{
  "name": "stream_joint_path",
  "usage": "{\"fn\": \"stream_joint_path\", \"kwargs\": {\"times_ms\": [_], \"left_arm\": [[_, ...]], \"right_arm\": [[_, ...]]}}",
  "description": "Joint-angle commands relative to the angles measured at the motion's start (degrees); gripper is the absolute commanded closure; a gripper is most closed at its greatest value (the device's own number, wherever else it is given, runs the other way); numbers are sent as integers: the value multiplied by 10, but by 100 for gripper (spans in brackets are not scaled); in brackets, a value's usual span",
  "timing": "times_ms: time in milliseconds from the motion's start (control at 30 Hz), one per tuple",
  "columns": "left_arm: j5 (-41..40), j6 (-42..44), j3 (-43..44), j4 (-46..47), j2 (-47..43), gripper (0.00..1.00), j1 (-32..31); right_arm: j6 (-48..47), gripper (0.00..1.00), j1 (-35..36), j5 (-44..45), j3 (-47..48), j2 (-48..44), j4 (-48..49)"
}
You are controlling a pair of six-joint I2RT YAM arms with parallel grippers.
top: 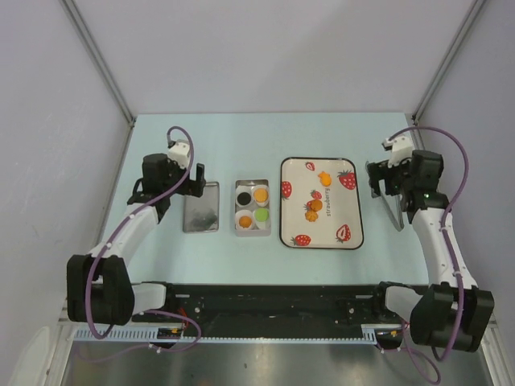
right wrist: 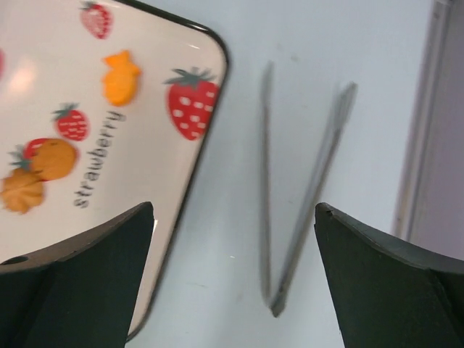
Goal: Pack the cookies
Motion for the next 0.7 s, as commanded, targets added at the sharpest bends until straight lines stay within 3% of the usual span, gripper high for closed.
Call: {"fn": "stream_joint_path", "kwargs": {"times_ms": [0,33,267,500,667], "left_arm": [[-61,22,35,-41,24,0,-3],[-67,24,37,-47,28,0,-3],[-107,39,33,-70,41,1,2],[-105,58,76,-134,113,2,18],[-99,76,100,-163,171,9,29]], "right_arm": [[25,3,83,45,29,-30,-52],[32,3,122,53,32,-32,-55],[64,2,209,87,41,-18,-53],[72,3,246,106,41,3,-45],[75,3,249,107,40,12,-51]]}}
